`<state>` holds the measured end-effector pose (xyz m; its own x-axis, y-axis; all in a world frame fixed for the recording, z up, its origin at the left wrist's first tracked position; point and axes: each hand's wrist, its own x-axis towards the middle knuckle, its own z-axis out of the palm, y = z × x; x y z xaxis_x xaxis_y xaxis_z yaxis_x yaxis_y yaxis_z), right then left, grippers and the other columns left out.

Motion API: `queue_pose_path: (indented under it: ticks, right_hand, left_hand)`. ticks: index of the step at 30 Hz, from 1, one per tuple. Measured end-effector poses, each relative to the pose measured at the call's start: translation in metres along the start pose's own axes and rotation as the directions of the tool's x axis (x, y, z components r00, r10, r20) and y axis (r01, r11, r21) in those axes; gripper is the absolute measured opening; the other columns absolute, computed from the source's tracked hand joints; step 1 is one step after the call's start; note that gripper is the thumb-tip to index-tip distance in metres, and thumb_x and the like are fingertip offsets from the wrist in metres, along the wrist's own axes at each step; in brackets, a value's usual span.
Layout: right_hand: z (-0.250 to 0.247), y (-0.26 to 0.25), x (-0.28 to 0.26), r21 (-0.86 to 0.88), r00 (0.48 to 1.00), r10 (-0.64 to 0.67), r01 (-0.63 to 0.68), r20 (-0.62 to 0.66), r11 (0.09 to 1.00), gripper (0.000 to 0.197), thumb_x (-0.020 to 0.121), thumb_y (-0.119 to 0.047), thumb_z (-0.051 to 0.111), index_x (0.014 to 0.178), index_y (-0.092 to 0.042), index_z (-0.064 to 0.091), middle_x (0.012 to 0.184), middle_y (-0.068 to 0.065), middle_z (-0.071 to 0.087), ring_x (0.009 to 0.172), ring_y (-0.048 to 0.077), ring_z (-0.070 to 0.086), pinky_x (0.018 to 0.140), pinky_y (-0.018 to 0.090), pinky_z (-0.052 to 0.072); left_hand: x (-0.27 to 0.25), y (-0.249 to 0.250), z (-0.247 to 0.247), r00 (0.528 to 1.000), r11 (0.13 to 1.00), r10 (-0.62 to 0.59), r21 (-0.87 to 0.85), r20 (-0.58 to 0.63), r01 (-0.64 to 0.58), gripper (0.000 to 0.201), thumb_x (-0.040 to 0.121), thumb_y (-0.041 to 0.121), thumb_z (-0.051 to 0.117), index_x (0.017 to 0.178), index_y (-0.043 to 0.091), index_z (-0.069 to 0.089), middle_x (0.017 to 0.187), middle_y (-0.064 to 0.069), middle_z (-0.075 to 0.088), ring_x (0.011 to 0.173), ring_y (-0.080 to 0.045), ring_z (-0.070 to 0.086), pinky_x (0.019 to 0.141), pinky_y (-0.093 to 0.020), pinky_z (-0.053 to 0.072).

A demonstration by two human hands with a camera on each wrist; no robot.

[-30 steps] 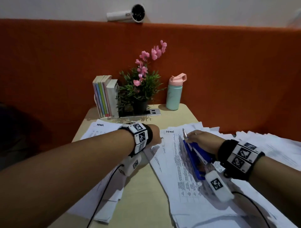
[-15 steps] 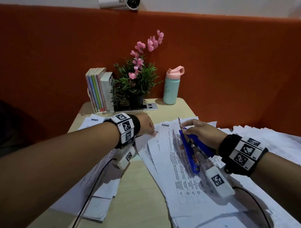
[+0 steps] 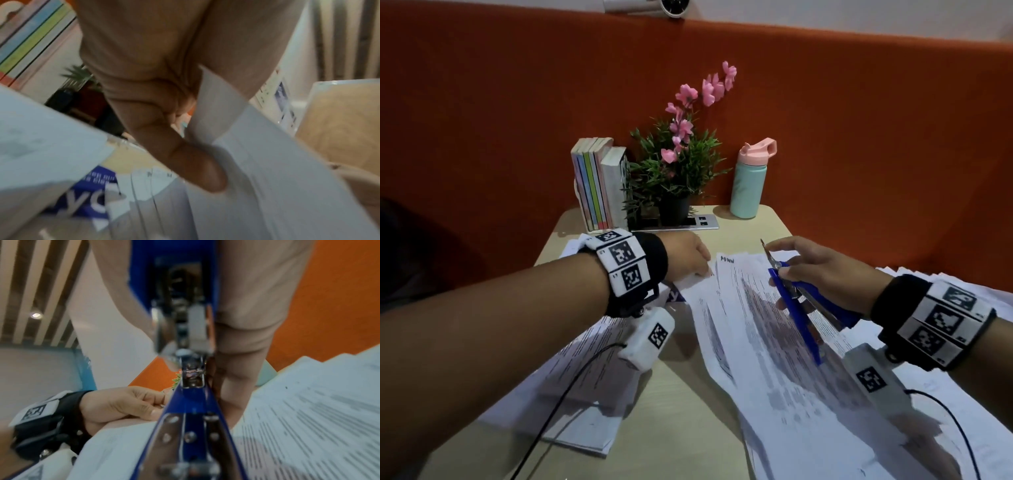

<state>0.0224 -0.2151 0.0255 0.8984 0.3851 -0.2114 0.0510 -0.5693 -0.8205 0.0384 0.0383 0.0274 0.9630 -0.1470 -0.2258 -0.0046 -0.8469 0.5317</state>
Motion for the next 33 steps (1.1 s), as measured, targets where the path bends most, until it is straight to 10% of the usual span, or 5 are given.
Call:
queue_pose_path:
  ticks: [5,20,24,27,33]
  right_hand:
    - [0.009,-0.002,-0.009,-0.307,0.996,-0.028,0.052,0.082,0.950,0.034,0.104,-0.024,0.044,0.124,-0.051,0.051,0.102,-0.009,0.070,0.085,0.019,0.070,0.076,0.033,0.056]
    - [0.019,0.010,-0.012,-0.492,0.989,-0.038,0.104,0.142,0.864,0.036,0.103,-0.033,0.045,0.134,-0.051,0.047,0.113,-0.016,0.061,0.085,0.013,0.062,0.073,0.021,0.050]
    - [0.014,0.010,-0.012,-0.433,0.993,-0.049,0.090,0.106,0.897,0.033,0.102,-0.034,0.047,0.126,-0.057,0.049,0.102,-0.004,0.068,0.087,0.028,0.063,0.068,0.029,0.048]
    - [0.013,0.009,-0.014,-0.438,0.991,-0.040,0.092,0.126,0.894,0.034,0.102,-0.034,0.048,0.126,-0.058,0.049,0.104,-0.006,0.068,0.086,0.022,0.063,0.079,0.038,0.051]
    - [0.028,0.010,-0.020,-0.583,0.973,-0.015,0.152,0.232,0.798,0.034,0.102,-0.036,0.047,0.131,-0.054,0.049,0.123,-0.015,0.061,0.100,0.008,0.062,0.091,0.030,0.051]
  left_hand:
    - [-0.015,-0.010,0.026,0.963,0.995,-0.062,0.097,0.263,0.038,0.021,0.091,0.033,0.066,0.085,0.015,0.056,0.078,-0.006,0.051,0.070,-0.022,0.046,0.065,-0.029,0.039]
    - [-0.018,-0.014,0.028,0.985,0.976,0.154,0.165,-0.072,-0.141,0.041,0.100,0.027,0.055,0.061,0.017,0.048,0.057,-0.008,0.046,0.055,-0.016,0.036,0.056,-0.025,0.029]
    - [-0.016,-0.014,0.015,0.994,0.995,0.091,-0.026,-0.064,-0.092,0.006,0.095,0.023,0.063,0.098,0.018,0.066,0.075,0.005,0.059,0.067,-0.015,0.051,0.056,-0.021,0.035]
    - [-0.019,-0.017,0.016,0.984,1.000,-0.017,0.025,0.175,0.013,0.033,0.089,0.027,0.070,0.119,0.016,0.064,0.084,0.004,0.064,0.069,-0.014,0.059,0.057,-0.021,0.044]
    - [-0.021,-0.019,0.028,0.985,0.908,0.081,0.396,0.152,-0.136,0.072,0.085,0.049,0.071,0.146,0.028,0.039,0.118,0.002,0.054,0.100,-0.019,0.052,0.087,-0.030,0.044]
